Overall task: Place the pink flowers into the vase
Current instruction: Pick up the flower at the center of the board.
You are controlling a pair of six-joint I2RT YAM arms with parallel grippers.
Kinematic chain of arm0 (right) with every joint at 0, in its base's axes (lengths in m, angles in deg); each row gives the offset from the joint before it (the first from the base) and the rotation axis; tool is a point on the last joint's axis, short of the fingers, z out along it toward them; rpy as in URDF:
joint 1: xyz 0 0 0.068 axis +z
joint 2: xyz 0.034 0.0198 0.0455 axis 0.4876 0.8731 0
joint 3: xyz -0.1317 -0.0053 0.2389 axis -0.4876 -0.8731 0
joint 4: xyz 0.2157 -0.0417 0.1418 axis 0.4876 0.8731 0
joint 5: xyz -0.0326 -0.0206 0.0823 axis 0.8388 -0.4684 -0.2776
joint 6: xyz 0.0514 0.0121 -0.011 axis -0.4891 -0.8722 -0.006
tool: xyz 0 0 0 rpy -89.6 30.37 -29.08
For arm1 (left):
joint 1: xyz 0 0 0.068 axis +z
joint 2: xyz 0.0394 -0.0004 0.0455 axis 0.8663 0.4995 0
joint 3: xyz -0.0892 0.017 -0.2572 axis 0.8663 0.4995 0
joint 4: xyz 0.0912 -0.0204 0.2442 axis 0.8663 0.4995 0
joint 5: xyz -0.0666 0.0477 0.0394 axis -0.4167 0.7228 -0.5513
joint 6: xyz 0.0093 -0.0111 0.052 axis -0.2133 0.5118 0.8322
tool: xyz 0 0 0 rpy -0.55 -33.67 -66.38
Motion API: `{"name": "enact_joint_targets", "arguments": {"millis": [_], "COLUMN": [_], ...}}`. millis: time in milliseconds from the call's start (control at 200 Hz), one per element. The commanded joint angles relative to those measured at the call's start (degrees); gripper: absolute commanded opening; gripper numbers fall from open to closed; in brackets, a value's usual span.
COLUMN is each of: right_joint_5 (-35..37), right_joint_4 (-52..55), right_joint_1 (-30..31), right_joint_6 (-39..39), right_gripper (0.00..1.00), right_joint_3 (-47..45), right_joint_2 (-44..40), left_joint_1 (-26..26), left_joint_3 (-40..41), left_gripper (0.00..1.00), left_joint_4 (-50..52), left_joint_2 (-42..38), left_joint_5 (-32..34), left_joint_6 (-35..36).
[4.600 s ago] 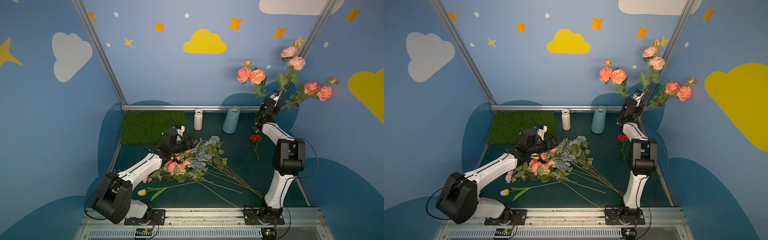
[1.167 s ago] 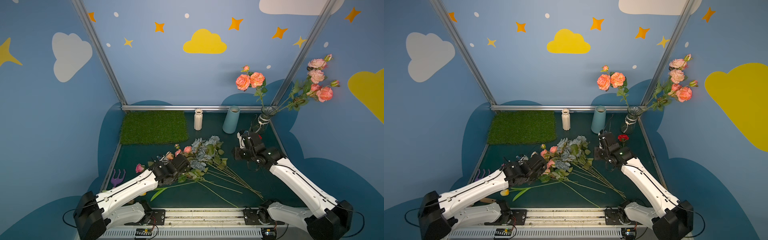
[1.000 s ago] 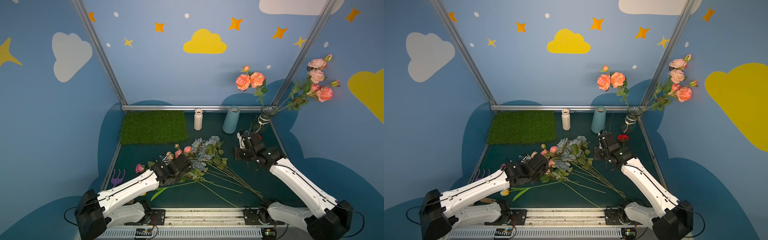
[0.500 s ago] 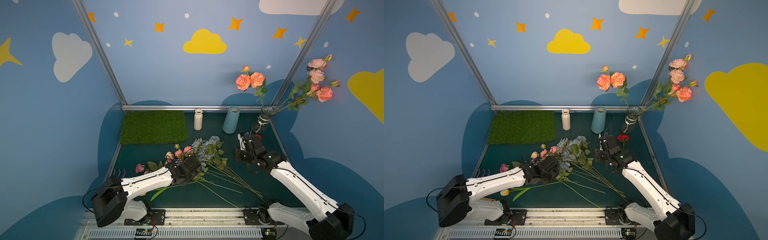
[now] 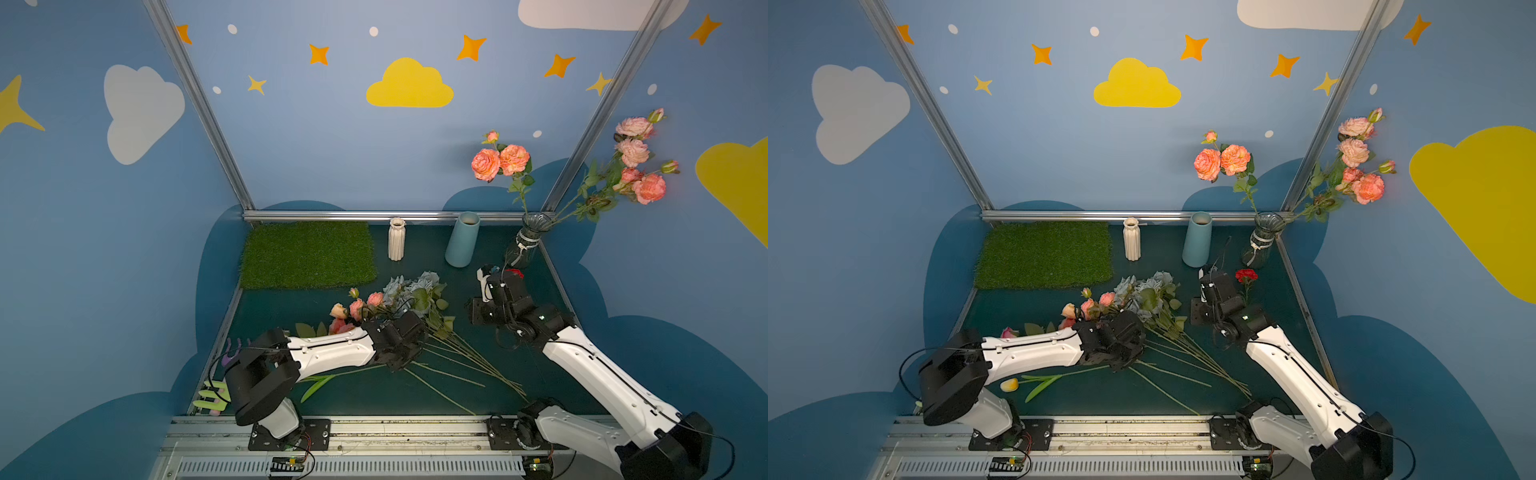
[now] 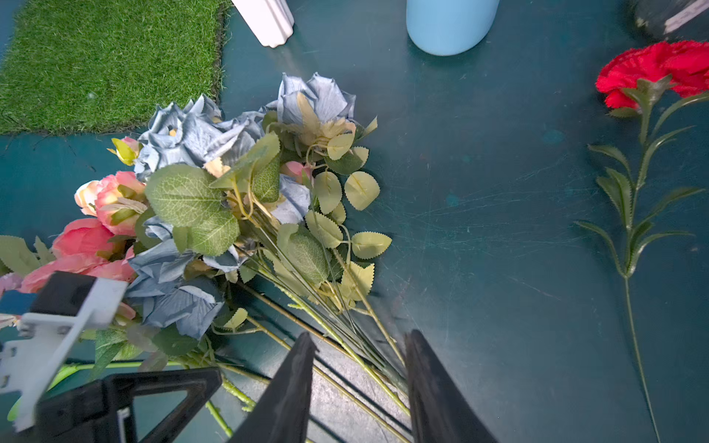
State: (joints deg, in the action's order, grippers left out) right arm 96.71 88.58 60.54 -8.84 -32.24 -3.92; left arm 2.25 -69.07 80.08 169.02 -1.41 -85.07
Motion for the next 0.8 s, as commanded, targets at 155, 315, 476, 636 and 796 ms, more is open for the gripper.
{"name": "enact_joint_targets", "arguments": {"millis": [155,315,476,636,796], "right_joint_5": [1.69,1.83,2.06,1.83,1.67], "right_joint_4": [-1.57,-1.57,-1.77,-1.83,-2.06], "right_joint_1": [0.22,0.22,0.22,0.20,0.27], "right_joint_6": [0.55,0.42,0.33,0.25,0.24], "right_gripper": [0.41,0.42,0.41,0.41,0.41], "right_joint_3": [-1.46,-1.70,-2.10,-2.28,-2.46], "right_joint_2": [-2.26,-2.44,-3.01,-2.96,-3.13], "left_joint_1": [-0.05,0.03,0.21,0.30,0.62], "left_joint_3": [0.93,2.10,2.60,3.90,5.22], "left_gripper": [0.36,0.33,0.33,0.33,0.32], "left_joint_4": [-1.47,-3.00,-3.67,-5.10,-6.40], "left_joint_2": [0.89,1.70,2.76,3.20,3.20], "left_joint_5": [-1.30,-2.18,-3.00,-3.89,-3.40], "left_joint_6": [-1.31,-3.00,-4.04,-5.60,-6.75]}}
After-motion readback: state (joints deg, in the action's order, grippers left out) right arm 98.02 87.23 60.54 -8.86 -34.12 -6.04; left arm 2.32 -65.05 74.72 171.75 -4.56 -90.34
